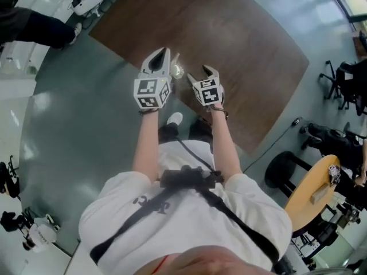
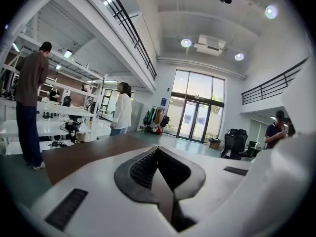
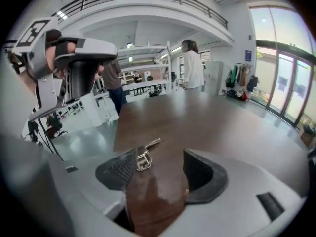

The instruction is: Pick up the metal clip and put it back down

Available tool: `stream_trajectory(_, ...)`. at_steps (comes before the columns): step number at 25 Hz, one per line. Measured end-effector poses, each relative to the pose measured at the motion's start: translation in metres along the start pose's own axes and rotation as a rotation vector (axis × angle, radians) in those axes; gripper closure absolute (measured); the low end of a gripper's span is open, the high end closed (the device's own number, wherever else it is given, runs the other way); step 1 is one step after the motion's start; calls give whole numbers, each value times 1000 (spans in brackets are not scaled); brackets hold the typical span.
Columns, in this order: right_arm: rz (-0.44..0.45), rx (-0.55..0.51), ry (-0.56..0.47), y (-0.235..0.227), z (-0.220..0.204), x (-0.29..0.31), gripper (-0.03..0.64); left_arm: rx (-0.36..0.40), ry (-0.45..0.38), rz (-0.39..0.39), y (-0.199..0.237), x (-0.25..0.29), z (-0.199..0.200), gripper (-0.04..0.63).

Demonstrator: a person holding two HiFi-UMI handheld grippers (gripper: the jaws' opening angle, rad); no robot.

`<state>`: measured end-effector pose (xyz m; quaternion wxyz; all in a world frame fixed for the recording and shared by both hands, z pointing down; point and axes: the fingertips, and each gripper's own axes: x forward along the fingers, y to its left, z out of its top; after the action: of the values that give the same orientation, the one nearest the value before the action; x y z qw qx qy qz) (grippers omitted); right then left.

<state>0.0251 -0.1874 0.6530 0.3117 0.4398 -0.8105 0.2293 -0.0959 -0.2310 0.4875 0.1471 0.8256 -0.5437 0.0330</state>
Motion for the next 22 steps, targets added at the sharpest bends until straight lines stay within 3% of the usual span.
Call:
stream_trajectory(3,-35,127,-108,-23,14,-44,323,30,-27,-98,-38,17,24,584)
stream_trajectory(6,-61,177,-202,-43,31,-88,324,58,-59,-206,-83,32,44,584)
stream_trajectory(12,-257,248,-467,-93,63,-207,324,130,-102,-433,-190,44,70,584)
stream_trajectory(14,-339,255,-523,-107,63,-247,445,154,-114,-490,-223,39,74,584)
stream_trajectory(17,-442,263,-598,-122,60,-302,454,186,-128,-568,-269,28,76,584)
stream_trajectory(22,-559,273,-722,-125,62,-367,534,202,-146,-643,-310,8,83,584)
